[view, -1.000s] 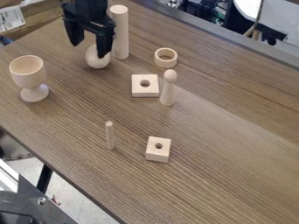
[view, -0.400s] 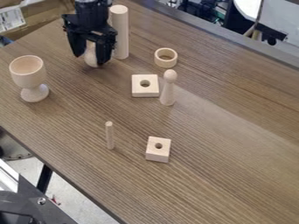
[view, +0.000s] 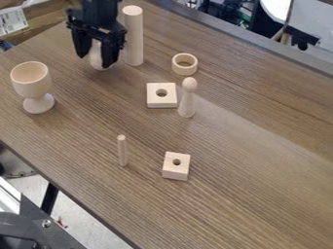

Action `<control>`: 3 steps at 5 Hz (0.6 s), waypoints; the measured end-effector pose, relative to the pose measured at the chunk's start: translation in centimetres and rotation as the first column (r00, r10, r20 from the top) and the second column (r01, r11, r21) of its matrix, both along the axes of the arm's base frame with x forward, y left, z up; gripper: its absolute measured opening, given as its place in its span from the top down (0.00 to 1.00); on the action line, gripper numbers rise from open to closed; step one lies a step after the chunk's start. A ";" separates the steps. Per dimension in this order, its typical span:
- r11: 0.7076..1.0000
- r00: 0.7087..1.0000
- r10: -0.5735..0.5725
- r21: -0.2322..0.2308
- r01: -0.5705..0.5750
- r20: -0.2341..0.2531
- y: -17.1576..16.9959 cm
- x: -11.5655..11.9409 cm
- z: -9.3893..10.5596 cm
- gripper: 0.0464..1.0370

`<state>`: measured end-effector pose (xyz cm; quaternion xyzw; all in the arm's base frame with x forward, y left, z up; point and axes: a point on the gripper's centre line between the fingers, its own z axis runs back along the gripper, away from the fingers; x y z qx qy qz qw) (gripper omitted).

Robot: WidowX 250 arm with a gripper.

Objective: Put the ball on the circle

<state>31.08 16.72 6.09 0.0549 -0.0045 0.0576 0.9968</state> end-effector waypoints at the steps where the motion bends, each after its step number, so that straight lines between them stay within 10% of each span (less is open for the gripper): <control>1: 0.993 0.997 -0.056 0.105 0.050 0.060 -0.4 2.7 5.0 0.31; 2: 0.974 0.989 -0.137 0.187 0.125 0.051 -1.7 5.7 11.0 0.31; 3: 0.946 0.967 -0.254 0.204 0.253 -0.026 -3.9 8.8 12.8 0.31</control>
